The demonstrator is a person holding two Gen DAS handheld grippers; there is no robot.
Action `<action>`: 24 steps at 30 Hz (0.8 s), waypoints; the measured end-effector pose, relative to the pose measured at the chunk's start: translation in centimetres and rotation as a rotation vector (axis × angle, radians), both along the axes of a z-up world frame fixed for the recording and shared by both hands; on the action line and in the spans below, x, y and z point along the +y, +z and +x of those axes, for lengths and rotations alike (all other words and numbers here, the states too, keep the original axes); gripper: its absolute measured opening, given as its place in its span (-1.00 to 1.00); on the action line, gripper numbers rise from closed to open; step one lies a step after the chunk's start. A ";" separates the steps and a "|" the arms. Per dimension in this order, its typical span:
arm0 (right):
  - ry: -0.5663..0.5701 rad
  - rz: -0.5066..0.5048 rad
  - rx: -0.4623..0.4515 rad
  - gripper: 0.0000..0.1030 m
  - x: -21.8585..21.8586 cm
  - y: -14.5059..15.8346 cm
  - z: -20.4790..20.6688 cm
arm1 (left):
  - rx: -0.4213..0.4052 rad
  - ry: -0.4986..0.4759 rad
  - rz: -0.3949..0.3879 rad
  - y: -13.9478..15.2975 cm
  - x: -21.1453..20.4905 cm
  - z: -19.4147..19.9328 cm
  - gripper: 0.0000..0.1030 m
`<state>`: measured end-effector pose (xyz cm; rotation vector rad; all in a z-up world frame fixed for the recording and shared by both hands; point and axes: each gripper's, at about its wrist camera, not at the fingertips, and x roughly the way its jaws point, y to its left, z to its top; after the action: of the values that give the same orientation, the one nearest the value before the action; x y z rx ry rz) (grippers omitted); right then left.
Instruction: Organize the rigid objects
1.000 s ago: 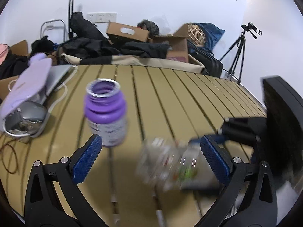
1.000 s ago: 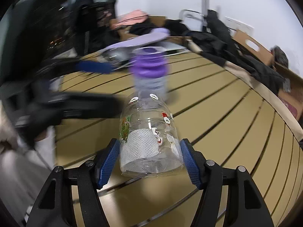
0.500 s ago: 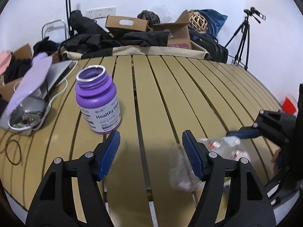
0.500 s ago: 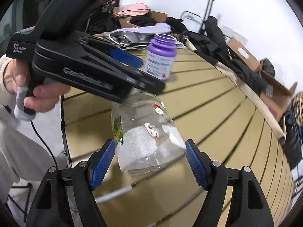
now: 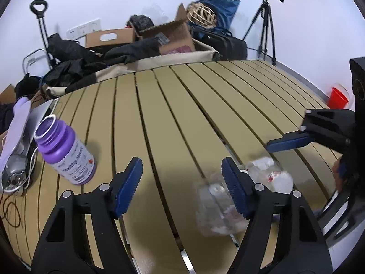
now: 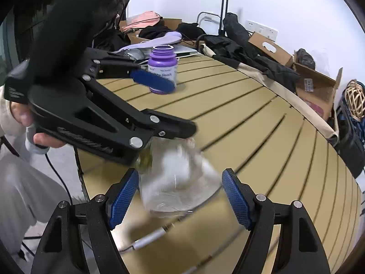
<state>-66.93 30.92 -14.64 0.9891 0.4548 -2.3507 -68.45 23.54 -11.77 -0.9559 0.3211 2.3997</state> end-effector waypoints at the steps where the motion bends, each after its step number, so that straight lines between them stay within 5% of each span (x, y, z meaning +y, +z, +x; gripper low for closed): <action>1: -0.011 -0.001 0.001 0.56 0.4 -0.1 0.1 | 0.004 0.007 -0.008 0.0 0.0 0.1 0.33; 7: -0.117 0.049 -0.001 0.56 2.5 -1.1 -0.8 | 0.042 -0.031 -0.019 2.1 0.1 0.7 0.42; 10: -0.158 0.007 0.001 0.56 3.8 -0.7 -0.9 | -0.037 -0.153 0.018 2.7 1.3 1.1 0.83; 13: -0.207 -0.019 -0.016 0.56 5.4 -0.2 -1.3 | -0.145 -0.194 -0.055 0.2 4.1 0.5 0.88; 15: -0.247 -0.026 -0.034 0.56 6.3 0.0 -1.5 | -0.240 -0.169 -0.076 -1.6 5.4 -0.6 0.59; 16: -0.266 -0.035 -0.038 0.56 6.9 0.2 -1.6 | -0.292 -0.161 -0.076 -2.5 6.0 -1.3 0.19; 21: -0.302 -0.115 -0.059 0.56 8.3 0.9 -1.7 | -0.256 -0.102 -0.049 -2.3 6.2 -2.3 0.11; 24: -0.329 -0.193 -0.068 0.56 8.8 2.0 -2.3 | -0.119 -0.074 0.009 -0.2 4.8 -3.0 0.11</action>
<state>-69.28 39.73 -12.66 1.1157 0.0362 -2.5778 -71.47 28.33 -11.94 -1.0597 0.2953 2.2649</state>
